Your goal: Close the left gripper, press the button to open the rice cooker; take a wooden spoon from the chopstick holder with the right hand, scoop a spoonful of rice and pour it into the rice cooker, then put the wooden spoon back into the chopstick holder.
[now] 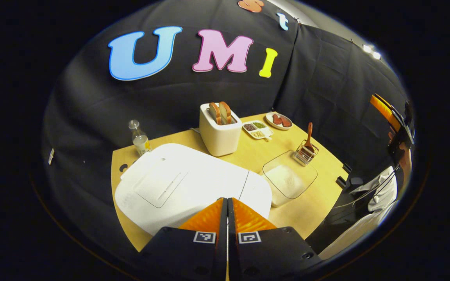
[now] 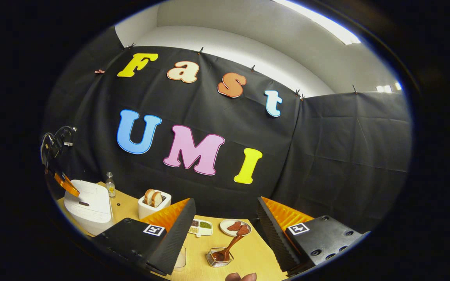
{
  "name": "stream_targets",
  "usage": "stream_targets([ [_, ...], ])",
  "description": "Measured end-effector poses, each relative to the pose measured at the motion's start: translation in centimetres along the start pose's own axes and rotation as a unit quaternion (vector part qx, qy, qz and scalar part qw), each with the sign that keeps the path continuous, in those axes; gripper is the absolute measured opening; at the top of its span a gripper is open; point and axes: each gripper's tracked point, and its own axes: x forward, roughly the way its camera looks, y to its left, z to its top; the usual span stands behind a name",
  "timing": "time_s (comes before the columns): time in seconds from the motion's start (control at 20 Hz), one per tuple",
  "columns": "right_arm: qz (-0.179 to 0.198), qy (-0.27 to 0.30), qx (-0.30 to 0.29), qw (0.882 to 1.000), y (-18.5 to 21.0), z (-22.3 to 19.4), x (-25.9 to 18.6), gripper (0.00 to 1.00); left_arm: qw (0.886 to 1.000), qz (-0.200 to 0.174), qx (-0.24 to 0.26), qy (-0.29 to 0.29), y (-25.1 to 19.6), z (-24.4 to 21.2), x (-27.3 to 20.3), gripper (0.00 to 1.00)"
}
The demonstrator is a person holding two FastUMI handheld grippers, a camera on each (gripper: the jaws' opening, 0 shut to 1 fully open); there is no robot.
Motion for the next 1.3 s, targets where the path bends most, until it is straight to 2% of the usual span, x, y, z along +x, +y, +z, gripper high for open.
stream_targets([
  [0.5, -0.017, 0.015, -0.003, 1.000, -0.8, -1.3, 0.5, 0.98, 0.996, 0.010, 0.036, 0.076, 1.4, -3.2, 2.0, 0.07],
  [0.6, -0.016, 0.016, -0.003, 1.000, -0.6, -1.4, 0.6, 0.98, 0.996, 0.005, 0.035, 0.084, 1.5, -3.3, 2.3, 0.07],
  [0.65, -0.015, 0.016, -0.003, 1.000, -0.6, -1.5, 0.6, 0.98, 0.996, 0.002, 0.030, 0.086, 1.6, -3.4, 2.7, 0.11],
  [0.7, -0.016, 0.017, -0.003, 1.000, -0.5, -1.5, 0.7, 0.98, 0.995, 0.003, 0.023, 0.093, 1.7, -3.7, 2.9, 0.08],
  [0.8, -0.015, 0.017, -0.001, 1.000, -0.4, -1.4, 0.7, 0.98, 0.995, 0.002, 0.024, 0.098, 1.8, -3.7, 2.8, 0.07],
  [1.1, -0.016, 0.021, 0.003, 1.000, -0.6, -1.8, 0.3, 0.98, 0.994, 0.020, 0.044, 0.103, 1.9, -3.5, 2.8, 0.07],
  [1.3, -0.018, 0.018, 0.002, 1.000, -1.5, -1.7, 0.0, 0.98, 0.994, 0.064, 0.079, 0.047, 2.1, -0.1, 0.6, 0.08],
])
